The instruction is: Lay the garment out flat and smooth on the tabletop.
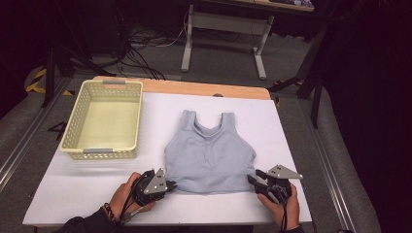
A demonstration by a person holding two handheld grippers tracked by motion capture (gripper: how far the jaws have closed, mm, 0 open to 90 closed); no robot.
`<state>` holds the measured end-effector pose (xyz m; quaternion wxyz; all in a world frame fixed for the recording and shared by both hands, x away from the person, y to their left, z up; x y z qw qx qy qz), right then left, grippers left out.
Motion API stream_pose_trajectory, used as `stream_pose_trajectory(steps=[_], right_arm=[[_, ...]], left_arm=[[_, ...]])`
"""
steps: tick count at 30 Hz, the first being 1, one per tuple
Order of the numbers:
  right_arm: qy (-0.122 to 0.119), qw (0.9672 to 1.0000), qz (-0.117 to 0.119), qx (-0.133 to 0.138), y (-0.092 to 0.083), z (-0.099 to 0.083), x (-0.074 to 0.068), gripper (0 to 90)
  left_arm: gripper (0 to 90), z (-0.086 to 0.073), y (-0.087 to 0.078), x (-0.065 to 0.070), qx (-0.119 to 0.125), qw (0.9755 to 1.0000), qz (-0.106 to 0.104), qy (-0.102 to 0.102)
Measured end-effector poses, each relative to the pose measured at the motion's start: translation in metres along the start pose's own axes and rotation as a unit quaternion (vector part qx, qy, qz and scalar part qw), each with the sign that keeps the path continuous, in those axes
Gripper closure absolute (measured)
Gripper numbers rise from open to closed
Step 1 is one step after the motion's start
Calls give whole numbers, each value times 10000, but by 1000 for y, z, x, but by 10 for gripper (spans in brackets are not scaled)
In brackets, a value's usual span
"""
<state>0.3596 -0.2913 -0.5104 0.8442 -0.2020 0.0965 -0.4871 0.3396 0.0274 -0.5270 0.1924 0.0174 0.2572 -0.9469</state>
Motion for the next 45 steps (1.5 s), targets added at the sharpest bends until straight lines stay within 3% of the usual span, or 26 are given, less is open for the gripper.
stream_pose_trajectory(steps=[5,9,10,14,19,22,25,28,30,32,33,37,39,40,42,45], right_arm=[[37,9999,16,-147,-6,-8,-7,618],[-116,9998,22,-152,-12,-10,-10,835],[-179,9997,44,-186,-14,-10,-12,852],[-292,9994,81,-155,-25,-10,-18,862],[-408,9991,-28,-83,-40,-8,-28,852],[-416,9991,-57,-42,-44,-7,-29,850],[-376,9992,-142,26,-47,-6,-26,863],[-398,9991,-173,25,-45,-6,-23,868],[-375,9990,-221,95,-46,-6,-21,870],[-318,9988,-292,237,-48,-3,-18,870],[-301,9987,-311,268,-48,-3,-17,870],[-217,9982,-390,403,-49,-2,-13,870],[-199,9979,-434,442,-49,-1,-11,870],[-198,9979,-442,434,-49,-2,-10,871],[-200,9975,-524,430,-48,-4,-5,872],[-35,9973,-557,470,-48,-6,2,872]], left_arm=[[855,1,0,4,31,10000,-14,-83],[855,1,-3,9,36,9999,72,-110],[855,1,-4,10,31,9999,84,-103],[850,2,-15,12,65,9996,221,-178],[844,8,-37,8,394,9978,334,-405],[813,11,-44,1,550,9962,431,-515],[761,11,-46,-11,670,9929,552,-816],[659,3,-39,-10,477,9942,321,-912],[524,2,-36,-4,449,9944,168,-941],[317,2,-33,-1,412,9937,203,-1024],[256,1,-30,0,347,9933,246,-1071],[255,-6,-15,5,-98,9948,264,-980],[289,-6,-8,5,-261,9968,401,-643],[299,-5,-7,4,-230,9974,411,-540],[318,-5,-6,-2,-240,9968,327,-696],[423,-6,-5,-5,-196,9955,168,-916]])
Point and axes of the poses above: each handheld gripper's, and its own axes: y roughly forward along the jaws, z roughly out of its top, x roughly to its right, the point moved 8 cm from there along y, roughly forward along the jaws, and after that the axes turned 13 degrees about x, right-handed, at the moved point
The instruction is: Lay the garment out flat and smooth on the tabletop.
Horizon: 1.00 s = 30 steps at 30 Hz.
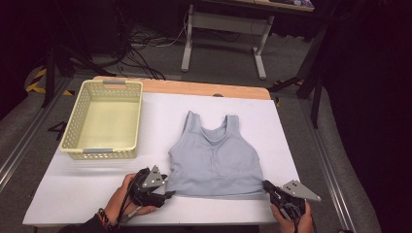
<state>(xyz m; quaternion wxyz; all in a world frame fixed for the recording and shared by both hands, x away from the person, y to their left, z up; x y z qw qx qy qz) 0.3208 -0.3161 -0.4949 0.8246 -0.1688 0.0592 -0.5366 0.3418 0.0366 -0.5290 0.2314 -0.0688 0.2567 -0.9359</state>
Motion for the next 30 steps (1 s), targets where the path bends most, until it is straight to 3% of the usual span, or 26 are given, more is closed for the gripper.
stream_pose_trajectory(steps=[3,4,6,9,13,17,19,21,23,24,26,28,30], right_arm=[[-3,10000,-33,-6,1,-1,2,872],[-12,10000,-42,-10,2,-1,3,872],[1,10000,-15,-16,1,-1,2,872],[-15,10000,74,-53,2,-2,-1,872],[29,9990,423,-126,10,-7,-14,872],[-227,9987,419,-175,12,-6,-21,872],[-185,9989,397,-142,11,-5,-18,872],[-100,9993,340,-121,9,-6,-12,872],[-48,9995,299,-89,7,-5,-10,872],[-67,9995,286,-91,7,-5,-9,872],[-142,9994,283,-123,7,-5,-10,872],[-204,9991,308,-193,8,-7,-11,872],[-189,9991,311,-226,9,-8,-10,872]], left_arm=[[621,4,3,4,-23,9997,-132,197],[724,5,3,6,-55,9993,-107,352],[809,8,-1,6,-64,9978,44,664],[829,19,-18,1,294,9963,48,806],[833,27,-42,-7,585,9954,58,753],[822,30,-52,15,660,9923,2,1051],[802,31,-56,25,731,9904,-88,1168],[781,34,-61,29,862,9899,-128,1122],[777,35,-65,25,954,9902,21,1018],[777,35,-65,19,935,9907,168,971],[773,31,-59,1,897,9926,469,671],[794,30,-51,-12,823,9934,589,541],[801,31,-40,-19,798,9941,581,444]])
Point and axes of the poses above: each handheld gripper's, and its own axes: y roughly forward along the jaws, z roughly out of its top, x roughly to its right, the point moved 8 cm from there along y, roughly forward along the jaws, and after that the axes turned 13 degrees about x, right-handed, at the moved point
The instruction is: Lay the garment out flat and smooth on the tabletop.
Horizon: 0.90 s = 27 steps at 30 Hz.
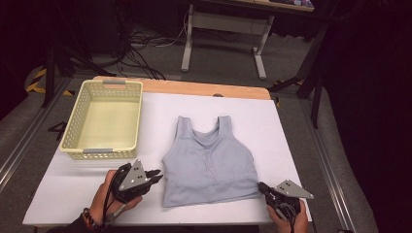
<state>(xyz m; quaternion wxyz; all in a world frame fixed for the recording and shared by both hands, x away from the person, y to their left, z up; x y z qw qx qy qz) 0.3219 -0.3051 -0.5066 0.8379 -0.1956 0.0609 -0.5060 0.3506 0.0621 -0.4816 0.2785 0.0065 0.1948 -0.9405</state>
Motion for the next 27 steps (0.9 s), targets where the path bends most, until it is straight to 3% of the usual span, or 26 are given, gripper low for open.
stream_pose_trajectory(steps=[4,6,9,11,14,16,20,21,22,25,27], right_arm=[[-76,10000,-16,-28,0,0,-1,871],[-118,9999,-14,-45,0,0,-1,871],[-107,9999,27,-65,0,-1,-1,871],[-66,9999,88,-104,-1,-3,-3,871],[-101,9997,174,-152,-2,-4,-7,870],[-161,9995,224,-157,-3,-3,-10,867],[-259,9990,353,-131,-4,2,-17,790],[-196,9992,351,-69,-4,6,-17,695],[-163,9994,310,-20,-4,8,-16,655],[-231,9994,164,206,-5,24,-11,547],[-194,9988,94,434,-1,40,-2,517]], left_arm=[[854,7,21,-3,-3,9999,-135,67],[881,5,36,-7,-165,9997,-138,152],[896,-8,56,-17,-504,9987,-105,-15],[897,-16,62,-25,-655,9975,-104,-248],[899,-26,64,-31,-858,9961,82,-193],[900,-27,62,-35,-863,9958,80,-289],[900,-26,59,-33,-894,9957,206,-111],[900,-25,58,-33,-851,9961,207,-135],[900,-23,56,-34,-786,9965,206,-181],[900,-16,46,-36,-607,9976,251,-226],[884,-8,36,-32,-362,9987,125,-327]])
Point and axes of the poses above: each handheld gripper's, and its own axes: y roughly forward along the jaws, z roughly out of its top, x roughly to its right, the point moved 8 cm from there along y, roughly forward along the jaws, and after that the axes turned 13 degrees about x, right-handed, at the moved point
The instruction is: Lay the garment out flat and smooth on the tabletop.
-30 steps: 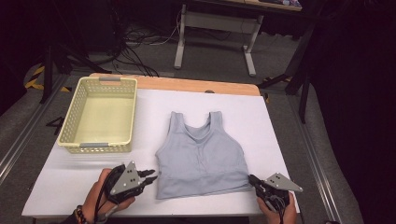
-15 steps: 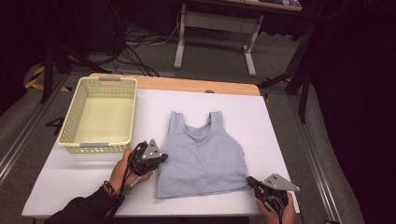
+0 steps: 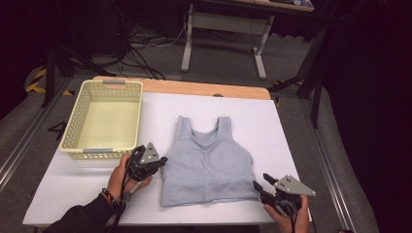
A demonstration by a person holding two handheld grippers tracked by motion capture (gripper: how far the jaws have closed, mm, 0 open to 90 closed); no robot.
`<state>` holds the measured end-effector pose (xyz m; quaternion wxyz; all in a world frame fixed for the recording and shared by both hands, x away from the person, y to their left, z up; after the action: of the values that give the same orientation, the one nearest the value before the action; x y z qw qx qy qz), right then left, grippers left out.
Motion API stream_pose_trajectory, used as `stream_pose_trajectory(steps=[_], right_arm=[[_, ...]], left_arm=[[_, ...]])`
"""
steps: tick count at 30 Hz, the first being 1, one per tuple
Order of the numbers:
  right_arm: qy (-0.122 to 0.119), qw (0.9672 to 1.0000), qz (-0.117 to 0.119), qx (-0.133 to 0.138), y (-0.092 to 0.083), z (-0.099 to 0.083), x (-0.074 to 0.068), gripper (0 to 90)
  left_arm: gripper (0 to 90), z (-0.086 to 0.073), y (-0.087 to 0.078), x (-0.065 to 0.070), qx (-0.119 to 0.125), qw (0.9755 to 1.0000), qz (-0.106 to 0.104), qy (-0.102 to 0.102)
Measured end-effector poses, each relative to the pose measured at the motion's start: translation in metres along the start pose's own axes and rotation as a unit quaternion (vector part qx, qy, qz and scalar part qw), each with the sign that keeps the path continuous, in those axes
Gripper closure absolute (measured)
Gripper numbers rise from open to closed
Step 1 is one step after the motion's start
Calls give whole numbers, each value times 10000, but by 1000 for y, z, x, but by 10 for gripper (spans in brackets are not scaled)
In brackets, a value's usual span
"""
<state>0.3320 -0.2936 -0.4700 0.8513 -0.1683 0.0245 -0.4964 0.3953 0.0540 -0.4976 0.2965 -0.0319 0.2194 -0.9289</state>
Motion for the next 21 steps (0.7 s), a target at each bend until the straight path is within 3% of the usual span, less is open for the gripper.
stream_pose_trajectory(steps=[3,6,8,9,12,16,18,19,21], right_arm=[[17,10000,-46,31,12,10,13,495],[185,9998,-35,-41,36,14,34,481],[276,9995,49,-172,51,12,41,481],[175,9990,138,-384,67,6,45,482],[255,9980,206,-535,81,0,48,482],[282,9960,382,-757,94,-9,47,508],[292,9950,488,-821,95,-12,45,532],[345,9936,636,-869,96,-17,43,638],[355,9925,797,-854,97,-20,40,697]], left_arm=[[739,8,-11,18,225,9995,-208,112],[555,8,-17,49,364,9973,-633,99],[466,-1,-17,67,265,9964,-805,-8],[423,-8,-16,74,150,9964,-834,13],[388,-25,-13,85,-175,9956,-914,143],[448,-30,-11,83,-297,9958,-830,242],[498,-31,-12,81,-288,9953,-891,263],[553,-31,-12,80,-303,9952,-880,298],[671,-32,-13,80,-360,9944,-941,322]])
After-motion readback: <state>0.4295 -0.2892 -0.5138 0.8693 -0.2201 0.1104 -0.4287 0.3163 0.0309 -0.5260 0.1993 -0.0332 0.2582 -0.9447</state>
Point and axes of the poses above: each handheld gripper's, and its own axes: y roughly forward along the jaws, z roughly out of its top, x roughly to its right, the point moved 8 cm from there along y, roughly forward along the jaws, and after that the axes turned 13 degrees about x, right-handed, at the moved point
